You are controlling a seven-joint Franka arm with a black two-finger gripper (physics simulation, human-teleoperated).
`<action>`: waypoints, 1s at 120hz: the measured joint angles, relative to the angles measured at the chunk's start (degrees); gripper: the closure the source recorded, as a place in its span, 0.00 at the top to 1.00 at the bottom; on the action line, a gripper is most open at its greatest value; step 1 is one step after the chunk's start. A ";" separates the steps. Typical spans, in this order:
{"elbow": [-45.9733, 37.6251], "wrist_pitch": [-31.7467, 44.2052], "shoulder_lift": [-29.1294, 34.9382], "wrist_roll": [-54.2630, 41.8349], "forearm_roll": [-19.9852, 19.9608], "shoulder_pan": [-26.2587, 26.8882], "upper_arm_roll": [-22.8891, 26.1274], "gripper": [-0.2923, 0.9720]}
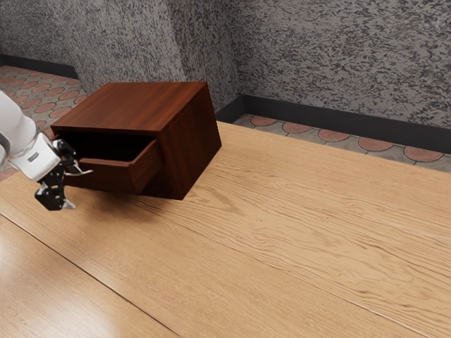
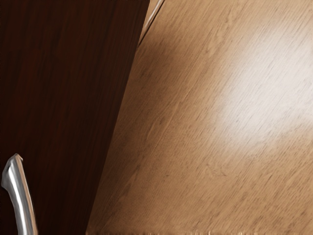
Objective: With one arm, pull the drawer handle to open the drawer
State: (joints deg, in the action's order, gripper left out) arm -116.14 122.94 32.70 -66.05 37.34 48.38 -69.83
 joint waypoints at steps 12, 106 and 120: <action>-1.94 0.57 0.74 0.19 -0.02 -3.13 2.22 0.76; -13.11 3.32 6.96 1.45 -0.04 -19.62 13.68 0.73; -14.27 3.55 7.71 1.58 -0.12 -20.69 14.46 0.74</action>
State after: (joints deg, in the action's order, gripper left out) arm -130.42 126.50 40.41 -64.47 37.22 27.69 -55.37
